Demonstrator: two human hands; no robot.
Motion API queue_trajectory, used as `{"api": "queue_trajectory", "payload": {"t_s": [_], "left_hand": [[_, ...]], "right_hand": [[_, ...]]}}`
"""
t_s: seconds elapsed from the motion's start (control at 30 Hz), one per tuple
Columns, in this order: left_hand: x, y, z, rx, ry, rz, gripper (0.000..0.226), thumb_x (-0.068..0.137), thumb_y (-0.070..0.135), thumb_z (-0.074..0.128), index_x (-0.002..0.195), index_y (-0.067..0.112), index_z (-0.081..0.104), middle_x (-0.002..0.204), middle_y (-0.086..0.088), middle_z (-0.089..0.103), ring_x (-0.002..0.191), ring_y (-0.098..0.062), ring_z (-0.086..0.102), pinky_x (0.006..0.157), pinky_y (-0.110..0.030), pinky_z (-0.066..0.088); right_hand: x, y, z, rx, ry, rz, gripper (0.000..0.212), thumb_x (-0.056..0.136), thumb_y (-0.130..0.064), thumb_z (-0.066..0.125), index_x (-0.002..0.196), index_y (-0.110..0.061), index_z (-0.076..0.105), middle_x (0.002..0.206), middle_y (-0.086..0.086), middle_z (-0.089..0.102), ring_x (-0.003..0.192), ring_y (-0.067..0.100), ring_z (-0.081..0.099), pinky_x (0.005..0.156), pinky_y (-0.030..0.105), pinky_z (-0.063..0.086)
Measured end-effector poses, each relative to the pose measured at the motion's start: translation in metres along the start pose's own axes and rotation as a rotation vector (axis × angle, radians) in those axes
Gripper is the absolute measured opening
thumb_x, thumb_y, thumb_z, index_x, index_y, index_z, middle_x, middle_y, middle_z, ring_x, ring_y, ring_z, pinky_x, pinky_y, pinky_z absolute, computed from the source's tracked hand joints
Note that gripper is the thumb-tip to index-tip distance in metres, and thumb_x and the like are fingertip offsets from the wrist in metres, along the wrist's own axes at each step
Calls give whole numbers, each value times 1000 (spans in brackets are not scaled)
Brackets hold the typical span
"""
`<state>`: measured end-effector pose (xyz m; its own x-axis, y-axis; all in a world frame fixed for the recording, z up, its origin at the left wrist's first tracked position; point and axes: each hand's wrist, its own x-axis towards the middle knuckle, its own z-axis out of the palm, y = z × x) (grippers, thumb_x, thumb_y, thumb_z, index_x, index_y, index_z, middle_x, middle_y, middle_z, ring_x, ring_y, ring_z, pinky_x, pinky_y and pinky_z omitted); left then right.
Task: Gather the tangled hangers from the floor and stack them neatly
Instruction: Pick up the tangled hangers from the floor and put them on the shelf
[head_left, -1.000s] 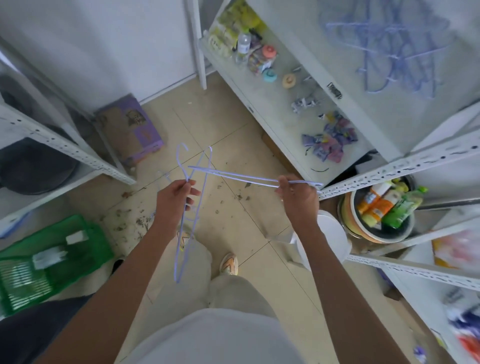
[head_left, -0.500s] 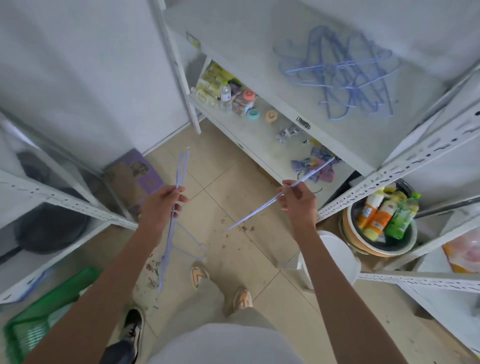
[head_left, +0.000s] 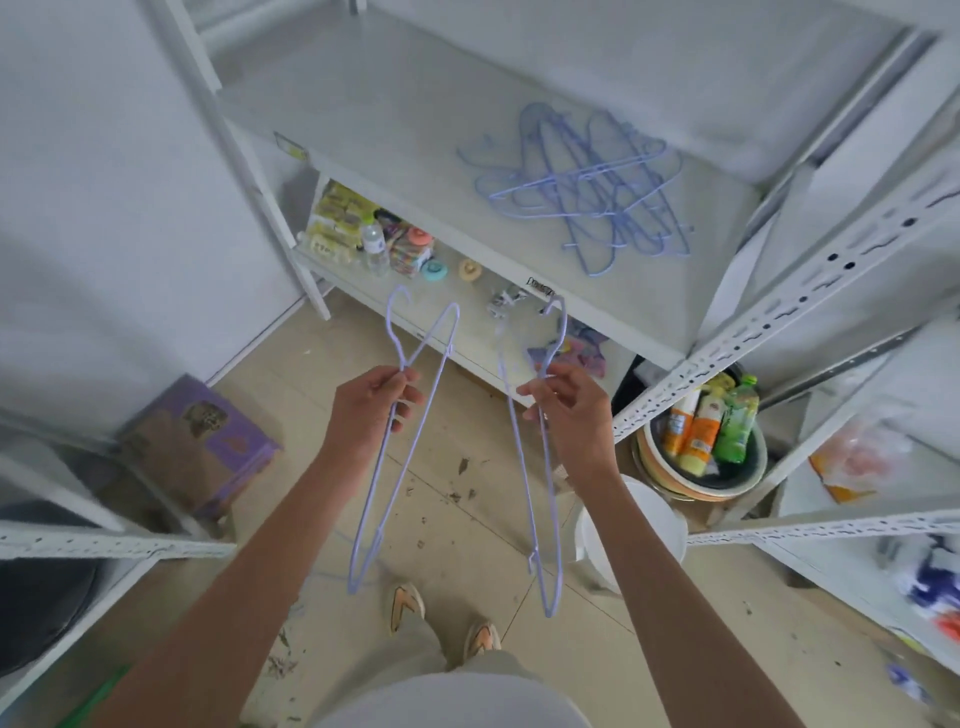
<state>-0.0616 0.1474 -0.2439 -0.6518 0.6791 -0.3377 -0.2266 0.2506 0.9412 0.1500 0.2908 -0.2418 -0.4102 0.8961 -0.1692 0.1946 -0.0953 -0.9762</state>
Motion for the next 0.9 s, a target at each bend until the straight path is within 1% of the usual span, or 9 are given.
{"api": "queue_trajectory", "payload": {"t_s": [0.1, 0.17, 0.33, 0.4, 0.5, 0.57, 0.7, 0.83, 0.9], "left_hand": [[17, 14, 6, 17, -70, 48, 22, 104, 16, 56, 95, 19, 76, 71, 2, 78, 51, -6, 59, 47, -16, 46], [31, 22, 6, 33, -107, 78, 24, 105, 16, 55, 94, 20, 76, 70, 3, 78, 47, -6, 57, 46, -17, 45], [64, 42, 2, 73, -159, 115, 22, 105, 18, 57, 97, 17, 78, 72, 0, 79, 50, -7, 60, 49, -19, 48], [83, 53, 5, 61, -191, 128, 21, 105, 17, 58, 98, 16, 77, 72, 0, 79, 52, -8, 61, 51, -19, 50], [121, 70, 13, 79, -229, 159, 20, 104, 19, 58, 99, 16, 77, 74, -1, 80, 56, -7, 64, 54, -18, 54], [149, 82, 19, 76, -226, 176, 21, 105, 18, 58, 98, 16, 78, 72, 0, 79, 54, -6, 64, 53, -16, 54], [198, 102, 29, 76, -232, 172, 22, 105, 18, 57, 99, 13, 78, 72, -2, 78, 46, -8, 54, 49, -15, 47], [234, 137, 33, 71, -255, 190, 25, 103, 22, 61, 86, 18, 79, 74, -2, 79, 55, -7, 67, 47, -17, 46], [250, 159, 29, 50, -246, 190, 23, 96, 32, 69, 79, 22, 80, 73, -3, 79, 55, -8, 67, 45, -17, 46]], "right_hand": [[3, -16, 12, 8, 40, -9, 6, 98, -20, 68, 104, -19, 68, 88, 0, 81, 58, 16, 65, 52, 23, 52], [7, -24, 20, 21, 77, -38, 11, 97, -24, 69, 105, -18, 68, 89, -1, 81, 55, 16, 65, 48, 23, 48], [18, -37, 39, 50, 109, -71, 14, 96, -26, 69, 106, -16, 67, 90, 0, 81, 56, 14, 65, 53, 27, 53], [32, -43, 45, 53, 133, -96, 9, 95, -27, 69, 102, -23, 68, 90, -1, 81, 57, 14, 66, 55, 26, 54], [68, -51, 55, 36, 154, -107, 4, 94, -29, 69, 96, -32, 69, 89, -1, 81, 56, 14, 66, 50, 23, 50], [97, -55, 59, 61, 163, -121, 4, 96, -29, 69, 99, -27, 70, 89, 2, 80, 57, 17, 65, 49, 26, 49], [154, -66, 63, 123, 195, -123, 12, 98, -29, 68, 103, -19, 71, 88, 4, 80, 58, 19, 66, 51, 32, 51], [205, -81, 58, 306, 274, -110, 15, 101, -20, 65, 100, -6, 68, 85, 12, 79, 59, 19, 64, 49, 28, 46], [228, -83, 51, 382, 308, -111, 15, 102, -23, 63, 100, -8, 67, 88, 14, 78, 61, 19, 63, 51, 27, 47]]}}
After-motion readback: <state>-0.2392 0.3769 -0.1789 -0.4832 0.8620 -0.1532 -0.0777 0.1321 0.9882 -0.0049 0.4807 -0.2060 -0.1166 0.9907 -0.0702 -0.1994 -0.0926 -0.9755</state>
